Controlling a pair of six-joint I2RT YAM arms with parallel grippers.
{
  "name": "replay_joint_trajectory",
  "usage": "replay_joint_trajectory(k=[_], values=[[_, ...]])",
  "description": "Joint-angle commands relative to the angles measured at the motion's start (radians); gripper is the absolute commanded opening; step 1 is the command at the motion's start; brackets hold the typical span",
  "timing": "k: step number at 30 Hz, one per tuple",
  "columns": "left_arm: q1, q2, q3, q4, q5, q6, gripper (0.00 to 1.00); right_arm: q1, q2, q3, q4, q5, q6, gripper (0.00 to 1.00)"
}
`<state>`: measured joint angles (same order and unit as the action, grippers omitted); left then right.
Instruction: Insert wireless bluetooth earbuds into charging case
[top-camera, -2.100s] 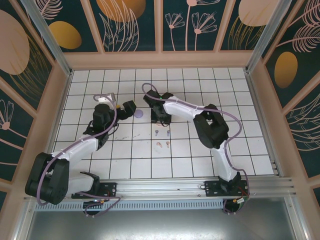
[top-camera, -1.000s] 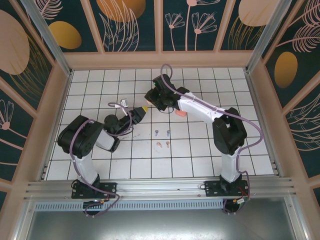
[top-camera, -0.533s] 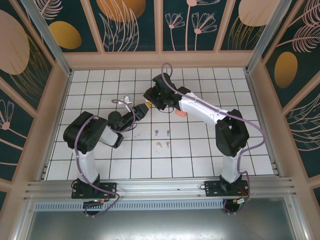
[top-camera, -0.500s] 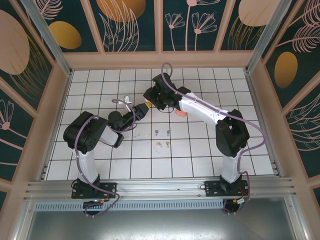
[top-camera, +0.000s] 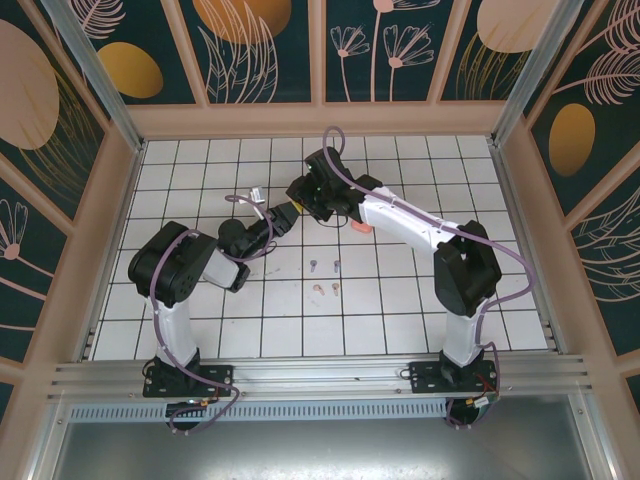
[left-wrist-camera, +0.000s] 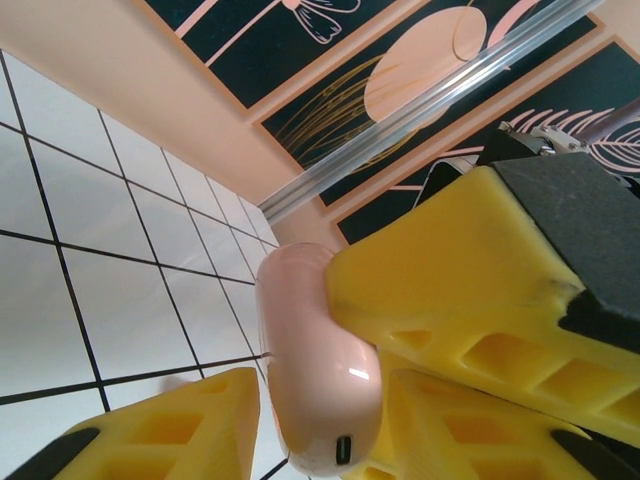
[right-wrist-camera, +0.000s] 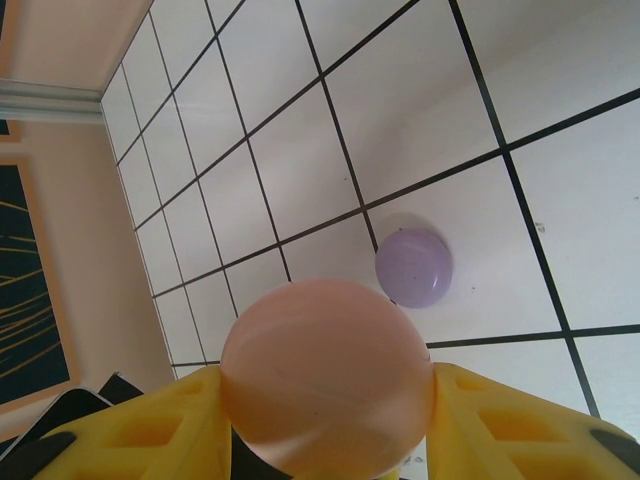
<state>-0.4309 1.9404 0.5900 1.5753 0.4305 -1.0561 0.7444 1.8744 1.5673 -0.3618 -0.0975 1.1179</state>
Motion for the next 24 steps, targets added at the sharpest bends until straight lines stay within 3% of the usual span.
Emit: replay_joint_trajectory(k=[1,9,18,20,24], values=[[-0.003,0.015,0.024,0.102,-0.018,-0.004,0.37,0.006,-0.049,-0.014,0.018,0.016,0.011,0.47],[-0.003,0.014,0.019,0.107,-0.021,-0.003,0.27,0.006,-0.048,-0.016,0.019,0.018,0.01,0.47],[-0.003,0.013,0.031,0.108,-0.01,-0.004,0.06,0.006,-0.056,-0.02,0.029,0.016,0.008,0.48],[-0.003,0.011,0.028,0.107,-0.006,-0.004,0.0,0.003,-0.06,-0.013,0.034,0.019,0.005,0.58],[-0.003,0.0,0.015,0.106,0.0,-0.012,0.0,-0.023,-0.093,0.001,0.043,0.038,-0.005,0.75]])
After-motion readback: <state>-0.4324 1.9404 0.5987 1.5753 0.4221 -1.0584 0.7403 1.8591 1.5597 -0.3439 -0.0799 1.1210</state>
